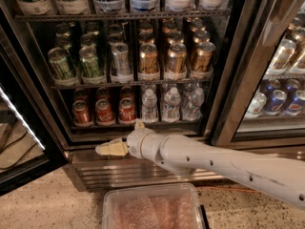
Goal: Pick coke can from bottom shelf of fridge
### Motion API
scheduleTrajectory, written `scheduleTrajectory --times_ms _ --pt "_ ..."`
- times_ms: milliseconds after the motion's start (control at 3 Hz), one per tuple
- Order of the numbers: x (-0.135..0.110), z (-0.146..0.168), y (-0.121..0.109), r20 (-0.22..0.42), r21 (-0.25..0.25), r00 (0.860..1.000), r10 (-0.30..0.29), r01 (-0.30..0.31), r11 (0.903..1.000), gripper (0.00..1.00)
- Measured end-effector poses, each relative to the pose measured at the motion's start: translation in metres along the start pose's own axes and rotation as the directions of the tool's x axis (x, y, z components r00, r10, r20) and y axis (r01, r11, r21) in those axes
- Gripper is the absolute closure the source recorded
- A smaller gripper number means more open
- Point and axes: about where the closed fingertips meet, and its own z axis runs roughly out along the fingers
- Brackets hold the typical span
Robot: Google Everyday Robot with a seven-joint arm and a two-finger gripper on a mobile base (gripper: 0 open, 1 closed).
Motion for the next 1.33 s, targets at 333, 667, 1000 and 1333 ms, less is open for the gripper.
scheduleTrajectory --times_ms 333,667,1000,1333 --pt "-0.0069 0.0030 0.0038 0.015 0.003 1.000 0.000 0.000 1.0000 0.17" --pt "-0.0069 0.0030 0.0038 0.015 0.003 1.000 0.000 0.000 1.0000 0.34" --pt "-0.0069 0.0030 0.0038 0.015 0.003 1.000 0.000 0.000 1.0000 0.27" --pt "-0.0075 0.0088 0.0115 0.021 0.024 1.000 -0.007 0.007 0.9997 0.14"
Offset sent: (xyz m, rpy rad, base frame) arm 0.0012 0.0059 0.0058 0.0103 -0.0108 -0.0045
